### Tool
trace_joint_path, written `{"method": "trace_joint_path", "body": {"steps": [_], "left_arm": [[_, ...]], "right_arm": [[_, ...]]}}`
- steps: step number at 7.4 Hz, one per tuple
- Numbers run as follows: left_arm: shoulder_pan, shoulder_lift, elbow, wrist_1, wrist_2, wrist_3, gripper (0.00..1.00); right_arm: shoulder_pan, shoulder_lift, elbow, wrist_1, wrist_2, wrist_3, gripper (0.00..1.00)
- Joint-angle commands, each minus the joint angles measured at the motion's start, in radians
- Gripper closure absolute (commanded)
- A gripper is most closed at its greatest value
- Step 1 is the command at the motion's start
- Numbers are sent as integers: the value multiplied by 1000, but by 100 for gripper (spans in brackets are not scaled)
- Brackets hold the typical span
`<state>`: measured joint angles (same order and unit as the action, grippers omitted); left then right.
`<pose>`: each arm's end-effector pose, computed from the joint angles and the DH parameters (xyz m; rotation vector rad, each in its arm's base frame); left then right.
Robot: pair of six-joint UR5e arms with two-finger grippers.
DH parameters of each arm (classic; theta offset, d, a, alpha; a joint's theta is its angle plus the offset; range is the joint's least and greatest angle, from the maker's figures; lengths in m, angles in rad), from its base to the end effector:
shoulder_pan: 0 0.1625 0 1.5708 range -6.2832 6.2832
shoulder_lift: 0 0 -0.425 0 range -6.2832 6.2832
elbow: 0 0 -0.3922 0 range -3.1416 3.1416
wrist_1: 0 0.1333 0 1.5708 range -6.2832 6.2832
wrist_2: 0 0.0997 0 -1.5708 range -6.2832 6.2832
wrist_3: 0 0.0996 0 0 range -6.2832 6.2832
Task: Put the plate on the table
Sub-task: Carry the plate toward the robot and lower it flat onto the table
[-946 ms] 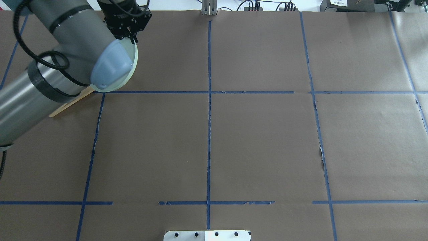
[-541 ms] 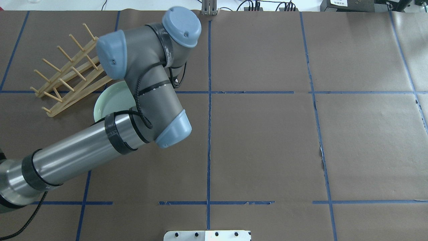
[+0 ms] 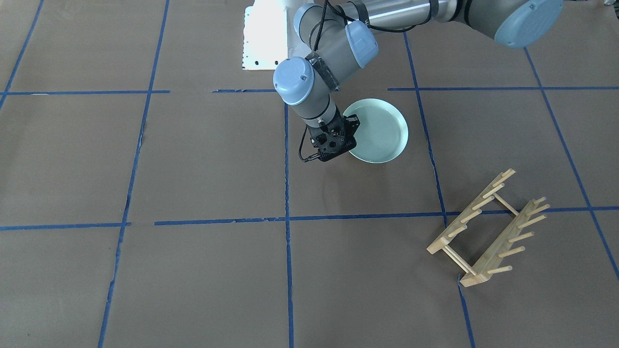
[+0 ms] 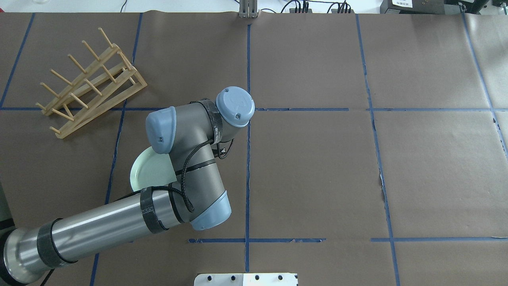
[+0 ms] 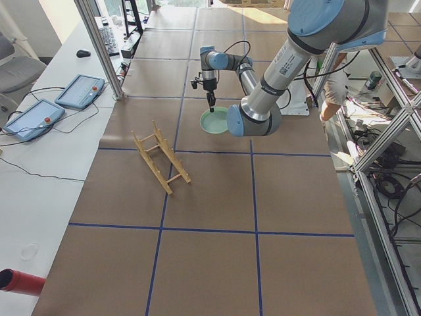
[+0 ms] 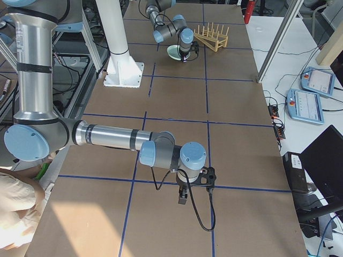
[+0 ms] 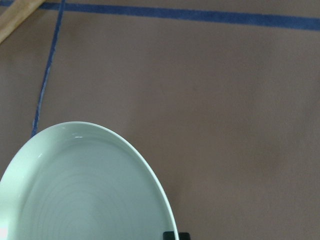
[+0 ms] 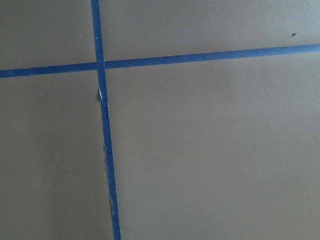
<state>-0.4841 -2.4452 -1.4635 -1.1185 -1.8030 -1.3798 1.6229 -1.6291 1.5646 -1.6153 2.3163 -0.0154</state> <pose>0.5976 -0.4389 0.2242 -0.1138 0.3729 -0.2528 0.0895 -0.4537 0.6956 -0.0787 -0.7480 0.0756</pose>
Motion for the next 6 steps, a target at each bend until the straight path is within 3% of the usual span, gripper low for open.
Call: {"method": "trace_joint_path", "body": {"steps": [1,2,4,6], "left_arm": [[7,9,18,-59,5,-115,83],[10,11,29,-61,36,-113,1],[-2,15,0,-46,72,-5,0],[-175,85,-128,-43,71,260,0]], "right_arm": [[0,0,0,0,0,0,0],[0,0,0,0,0,0,0],[0,0,0,0,0,0,0],[0,0,0,0,0,0,0]]}}
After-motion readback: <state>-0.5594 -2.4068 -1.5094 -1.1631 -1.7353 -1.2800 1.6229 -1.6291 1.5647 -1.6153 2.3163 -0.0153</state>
